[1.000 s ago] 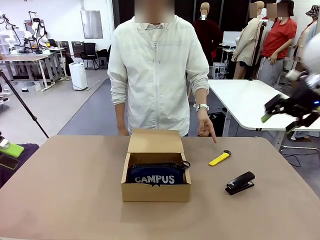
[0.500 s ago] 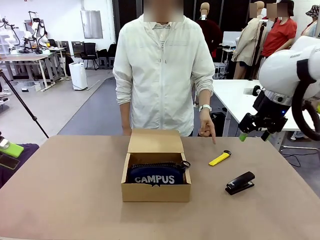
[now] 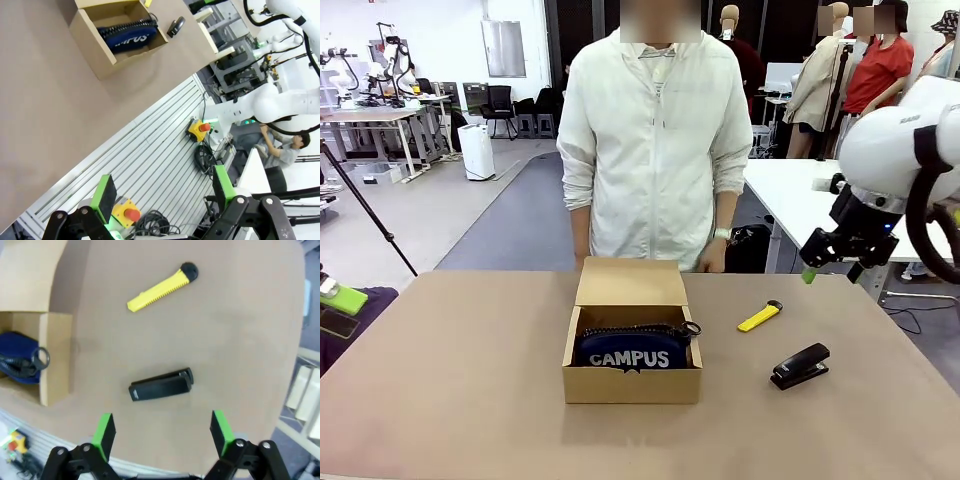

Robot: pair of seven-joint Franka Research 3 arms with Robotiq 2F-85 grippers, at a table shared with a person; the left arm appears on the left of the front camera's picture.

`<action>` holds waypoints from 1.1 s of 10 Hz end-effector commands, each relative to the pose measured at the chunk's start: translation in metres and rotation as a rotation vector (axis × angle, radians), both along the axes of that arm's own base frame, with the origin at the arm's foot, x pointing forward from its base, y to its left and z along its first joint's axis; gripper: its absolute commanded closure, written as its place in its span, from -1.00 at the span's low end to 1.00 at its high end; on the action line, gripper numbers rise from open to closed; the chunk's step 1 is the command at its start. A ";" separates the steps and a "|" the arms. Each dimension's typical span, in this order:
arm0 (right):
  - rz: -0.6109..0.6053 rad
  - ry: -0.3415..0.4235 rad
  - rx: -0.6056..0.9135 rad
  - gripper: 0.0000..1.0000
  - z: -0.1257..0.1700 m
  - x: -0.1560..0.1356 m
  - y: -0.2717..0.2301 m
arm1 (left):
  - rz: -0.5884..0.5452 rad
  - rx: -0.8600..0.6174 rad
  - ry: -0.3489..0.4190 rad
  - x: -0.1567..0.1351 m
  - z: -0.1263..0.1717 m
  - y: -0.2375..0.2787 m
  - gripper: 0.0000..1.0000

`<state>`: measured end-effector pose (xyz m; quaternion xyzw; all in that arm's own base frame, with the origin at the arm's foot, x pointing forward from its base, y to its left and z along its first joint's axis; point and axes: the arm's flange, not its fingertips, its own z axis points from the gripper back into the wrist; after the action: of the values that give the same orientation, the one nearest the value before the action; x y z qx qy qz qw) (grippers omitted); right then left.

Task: Pack the items into the box.
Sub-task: Pick up the item specified by the human and place it in the Mailer Box.

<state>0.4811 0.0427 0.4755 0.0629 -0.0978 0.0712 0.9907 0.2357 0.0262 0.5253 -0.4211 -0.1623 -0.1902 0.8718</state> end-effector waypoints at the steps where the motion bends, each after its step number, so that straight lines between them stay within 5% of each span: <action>1: -0.040 0.090 -0.139 -1.00 -0.027 0.056 0.044 | -0.005 0.003 -0.012 -0.001 -0.004 0.002 -1.00; 3: -0.124 0.174 -0.194 -1.00 -0.064 0.100 0.066 | -0.005 0.003 -0.012 -0.001 -0.004 0.002 -1.00; 6: -0.170 0.125 -0.189 -1.00 -0.123 0.140 0.080 | -0.005 0.003 -0.012 -0.001 -0.004 0.002 -1.00; 9: -0.097 0.115 -0.208 -1.00 -0.105 0.137 0.074 | -0.005 0.003 -0.012 -0.001 -0.004 0.002 -1.00; 10: -0.141 0.141 -0.179 -1.00 -0.137 0.144 0.076 | -0.005 0.003 -0.012 -0.001 -0.004 0.002 -1.00; 11: -0.141 0.141 -0.179 -1.00 -0.137 0.144 0.076 | -0.005 0.003 -0.012 -0.001 -0.004 0.002 -1.00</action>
<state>0.6245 0.1179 0.3466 -0.0283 -0.0283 0.0086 0.9992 0.2358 0.0262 0.5252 -0.4211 -0.1623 -0.1903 0.8718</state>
